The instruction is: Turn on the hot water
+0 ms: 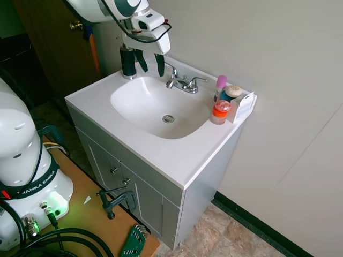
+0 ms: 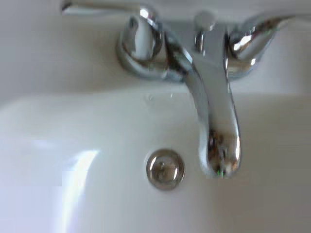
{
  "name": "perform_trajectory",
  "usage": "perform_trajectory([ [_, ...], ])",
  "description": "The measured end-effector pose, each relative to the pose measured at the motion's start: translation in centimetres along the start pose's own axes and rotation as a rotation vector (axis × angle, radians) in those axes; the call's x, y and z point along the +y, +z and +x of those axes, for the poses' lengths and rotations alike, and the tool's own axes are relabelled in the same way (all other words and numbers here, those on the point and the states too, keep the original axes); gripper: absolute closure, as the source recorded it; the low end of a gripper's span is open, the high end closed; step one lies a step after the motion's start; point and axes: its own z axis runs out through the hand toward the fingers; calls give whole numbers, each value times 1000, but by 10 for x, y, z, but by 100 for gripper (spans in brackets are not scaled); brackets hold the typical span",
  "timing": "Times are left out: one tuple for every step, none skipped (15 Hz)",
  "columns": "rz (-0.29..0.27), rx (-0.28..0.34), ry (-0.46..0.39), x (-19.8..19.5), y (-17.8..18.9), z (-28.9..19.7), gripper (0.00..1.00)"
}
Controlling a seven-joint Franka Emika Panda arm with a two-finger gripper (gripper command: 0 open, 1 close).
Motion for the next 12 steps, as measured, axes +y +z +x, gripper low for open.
perform_trajectory([
  [6,34,20,-15,2,9,0],
  [16,68,38,-30,3,18,0],
  [29,97,52,-44,4,26,0],
  [44,120,60,-60,5,31,0],
  [59,140,67,-76,5,33,0],
  [70,156,71,-90,8,32,0],
  [77,167,74,-102,12,31,0],
  [79,175,74,-112,17,31,0],
  [77,178,74,-118,23,33,0],
  [74,179,74,-123,27,34,0],
  [70,179,73,-125,32,34,0],
  [64,177,70,-126,36,32,0],
])
